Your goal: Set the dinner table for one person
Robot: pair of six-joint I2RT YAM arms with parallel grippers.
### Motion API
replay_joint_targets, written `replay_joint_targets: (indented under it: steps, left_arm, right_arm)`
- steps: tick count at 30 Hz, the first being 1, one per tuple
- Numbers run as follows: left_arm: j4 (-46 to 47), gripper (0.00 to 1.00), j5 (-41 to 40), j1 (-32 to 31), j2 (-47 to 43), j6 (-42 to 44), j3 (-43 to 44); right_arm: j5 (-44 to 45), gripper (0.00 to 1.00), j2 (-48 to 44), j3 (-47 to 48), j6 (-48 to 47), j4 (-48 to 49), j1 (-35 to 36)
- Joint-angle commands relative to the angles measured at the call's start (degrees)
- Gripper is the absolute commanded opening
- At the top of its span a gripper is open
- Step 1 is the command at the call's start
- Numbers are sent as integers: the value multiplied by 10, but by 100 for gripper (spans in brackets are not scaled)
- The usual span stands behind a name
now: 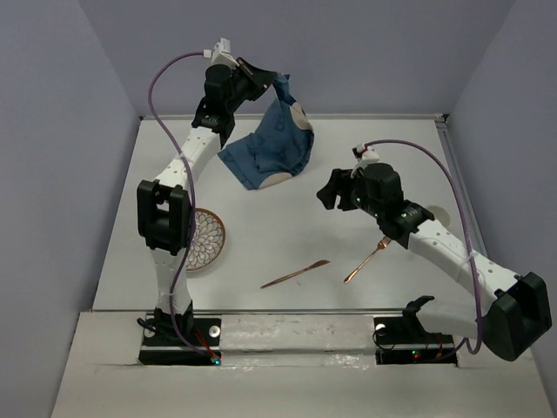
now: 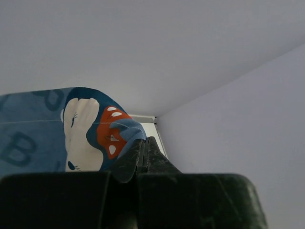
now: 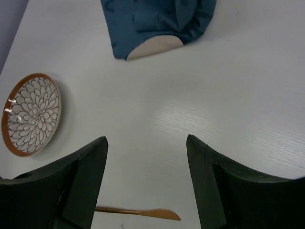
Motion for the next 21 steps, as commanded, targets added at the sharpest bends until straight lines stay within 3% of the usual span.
replay_joint_targets:
  steps: [1, 8, 11, 17, 21]
  left_arm:
    - [44, 0, 60, 3, -19, -17, -24]
    - [43, 0, 30, -14, -90, 20, -68]
    - [42, 0, -37, -14, -163, 64, -119]
    - [96, 0, -180, -8, -335, 82, -344]
    - [130, 0, -158, 7, -370, 33, -430]
  right_arm:
    - [28, 74, -1, 27, -14, -2, -38]
    - [5, 74, 55, 32, -11, 14, -70]
    - [-21, 74, 83, 39, -12, 21, -81]
    - [-111, 77, 185, 93, -35, 58, -81]
    - [-155, 81, 276, 156, -55, 83, -81]
